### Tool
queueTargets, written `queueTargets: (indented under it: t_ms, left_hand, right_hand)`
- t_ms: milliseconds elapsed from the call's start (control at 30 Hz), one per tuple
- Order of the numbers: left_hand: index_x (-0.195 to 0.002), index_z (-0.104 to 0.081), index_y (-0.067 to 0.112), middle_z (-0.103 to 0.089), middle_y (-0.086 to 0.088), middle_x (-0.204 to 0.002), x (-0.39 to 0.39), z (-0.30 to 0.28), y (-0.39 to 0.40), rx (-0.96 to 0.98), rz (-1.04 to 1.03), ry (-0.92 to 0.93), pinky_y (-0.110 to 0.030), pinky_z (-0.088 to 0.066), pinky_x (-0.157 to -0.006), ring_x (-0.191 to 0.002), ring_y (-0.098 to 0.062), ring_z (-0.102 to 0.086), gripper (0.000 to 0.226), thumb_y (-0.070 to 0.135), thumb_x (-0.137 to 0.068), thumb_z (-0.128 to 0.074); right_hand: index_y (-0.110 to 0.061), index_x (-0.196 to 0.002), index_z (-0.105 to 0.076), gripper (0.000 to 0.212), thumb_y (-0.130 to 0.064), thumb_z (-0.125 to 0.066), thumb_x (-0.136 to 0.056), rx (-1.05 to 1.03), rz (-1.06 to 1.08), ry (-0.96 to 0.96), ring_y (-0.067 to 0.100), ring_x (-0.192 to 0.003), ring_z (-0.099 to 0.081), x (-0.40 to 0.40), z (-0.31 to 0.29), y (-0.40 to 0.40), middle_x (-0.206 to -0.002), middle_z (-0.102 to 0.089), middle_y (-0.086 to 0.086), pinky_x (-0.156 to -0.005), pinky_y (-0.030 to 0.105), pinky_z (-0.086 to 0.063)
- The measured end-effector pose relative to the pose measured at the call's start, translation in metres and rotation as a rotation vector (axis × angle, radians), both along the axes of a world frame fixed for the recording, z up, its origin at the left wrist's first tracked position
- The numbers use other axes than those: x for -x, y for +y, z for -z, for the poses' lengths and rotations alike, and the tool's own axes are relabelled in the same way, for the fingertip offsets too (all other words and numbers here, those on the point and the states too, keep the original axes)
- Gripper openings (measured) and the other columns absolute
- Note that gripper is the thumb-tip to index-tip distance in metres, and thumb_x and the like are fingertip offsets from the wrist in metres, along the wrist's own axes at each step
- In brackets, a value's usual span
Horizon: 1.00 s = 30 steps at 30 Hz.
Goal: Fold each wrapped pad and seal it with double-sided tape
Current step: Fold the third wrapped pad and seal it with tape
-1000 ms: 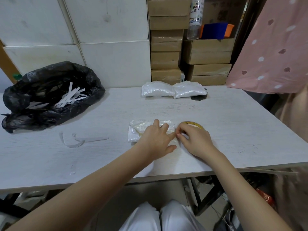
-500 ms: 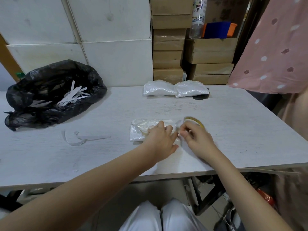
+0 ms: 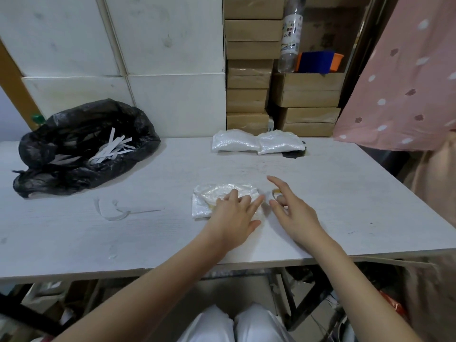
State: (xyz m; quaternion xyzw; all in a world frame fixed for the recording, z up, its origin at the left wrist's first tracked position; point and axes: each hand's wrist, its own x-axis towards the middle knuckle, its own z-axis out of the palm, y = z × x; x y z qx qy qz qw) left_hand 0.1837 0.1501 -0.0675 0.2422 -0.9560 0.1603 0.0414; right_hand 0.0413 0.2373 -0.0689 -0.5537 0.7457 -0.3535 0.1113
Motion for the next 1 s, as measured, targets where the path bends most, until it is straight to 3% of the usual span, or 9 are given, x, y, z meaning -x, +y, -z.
queueTargets:
  t_ms: [200, 267, 400, 567, 700, 800, 867, 933, 1000]
  left_hand:
    - [-0.15, 0.005, 0.021, -0.045, -0.006, -0.127, -0.001, 0.0, 0.001, 0.006, -0.002, 0.029, -0.037, -0.043, -0.078, -0.115, -0.032, -0.038, 0.063, 0.047, -0.099, -0.02]
    - [-0.151, -0.006, 0.021, -0.053, -0.002, -0.116, -0.002, 0.004, -0.003, 0.087, 0.017, 0.06, -0.033, -0.044, -0.069, -0.108, -0.028, -0.046, 0.061, 0.048, -0.097, -0.017]
    - [-0.131, -0.055, 0.022, -0.06, 0.008, -0.071, -0.002, 0.016, -0.009, 0.166, 0.045, 0.202, -0.021, -0.035, -0.044, -0.069, -0.019, -0.057, 0.065, 0.05, -0.082, -0.023]
    - [-0.133, -0.053, 0.017, -0.056, 0.007, -0.068, -0.003, 0.016, -0.009, 0.217, 0.058, 0.266, -0.022, -0.034, -0.045, -0.066, -0.019, -0.055, 0.065, 0.049, -0.083, -0.027]
    - [-0.139, -0.044, 0.014, -0.056, 0.006, -0.067, -0.002, 0.015, -0.007, 0.197, 0.029, 0.299, -0.023, -0.033, -0.044, -0.066, -0.019, -0.055, 0.067, 0.049, -0.084, -0.026]
    - [-0.137, -0.045, 0.011, -0.055, 0.006, -0.064, -0.002, 0.013, -0.006, 0.209, 0.0, 0.328, -0.023, -0.026, -0.043, -0.064, -0.019, -0.053, 0.065, 0.047, -0.086, -0.029]
    - [-0.127, -0.058, 0.011, -0.058, 0.006, -0.064, -0.002, 0.011, -0.006, 0.168, -0.031, 0.385, -0.022, -0.024, -0.041, -0.061, -0.019, -0.055, 0.059, 0.043, -0.085, -0.032]
    - [-0.104, -0.072, 0.014, -0.06, 0.004, -0.065, 0.0, 0.01, -0.005, 0.128, -0.072, 0.441, -0.021, -0.025, -0.038, -0.058, -0.02, -0.056, 0.05, 0.041, -0.085, -0.035]
    - [-0.078, -0.072, 0.017, -0.058, 0.002, -0.062, 0.001, 0.009, -0.004, 0.082, -0.133, 0.485, -0.021, -0.022, -0.039, -0.055, -0.021, -0.055, 0.041, 0.038, -0.083, -0.037]
  right_hand:
    - [-0.026, -0.135, -0.037, 0.04, -0.035, -0.042, -0.096, -0.069, 0.197, 0.047, 0.017, -0.109, -0.057, -0.002, 0.0, -0.011, -0.12, -0.06, -0.006, -0.075, 0.027, -0.035]
    - [-0.021, -0.13, -0.043, 0.036, -0.034, -0.04, -0.096, -0.096, 0.24, 0.073, 0.02, -0.104, -0.059, -0.002, -0.001, -0.015, -0.113, -0.063, -0.002, -0.073, 0.028, -0.035]
    - [-0.014, -0.123, -0.042, 0.031, -0.028, -0.033, -0.098, -0.165, 0.255, 0.172, 0.023, -0.084, -0.057, -0.004, -0.006, -0.023, -0.089, -0.063, 0.003, -0.066, 0.031, -0.035]
    - [-0.015, -0.091, -0.036, 0.017, -0.026, -0.026, -0.099, -0.238, 0.206, 0.482, 0.024, -0.063, -0.051, -0.007, -0.002, -0.032, -0.058, -0.045, -0.006, -0.058, 0.032, -0.033]
    - [-0.011, -0.102, -0.05, 0.024, -0.028, -0.033, -0.097, -0.223, 0.187, 0.534, 0.023, -0.087, -0.054, -0.007, 0.002, -0.035, -0.093, -0.06, 0.004, -0.066, 0.032, -0.035]
    - [-0.009, -0.104, -0.059, 0.023, -0.023, -0.044, -0.093, -0.102, 0.189, 0.457, 0.024, -0.096, -0.051, -0.002, 0.008, -0.032, -0.101, -0.056, 0.007, -0.071, 0.032, -0.041]
    - [-0.01, -0.097, -0.065, 0.019, -0.018, -0.048, -0.092, 0.073, 0.216, 0.347, 0.021, -0.089, -0.052, -0.001, 0.007, -0.025, -0.095, -0.054, 0.004, -0.067, 0.033, -0.045]
    - [-0.01, -0.086, -0.067, 0.021, -0.019, -0.049, -0.093, 0.13, 0.198, 0.151, 0.018, -0.077, -0.054, -0.003, 0.002, -0.019, -0.087, -0.059, 0.002, -0.066, 0.033, -0.046]
    - [-0.006, -0.075, -0.066, 0.029, -0.023, -0.05, -0.093, 0.097, 0.139, -0.071, 0.022, -0.071, -0.056, -0.008, -0.004, -0.016, -0.075, -0.064, 0.008, -0.07, 0.038, -0.046]
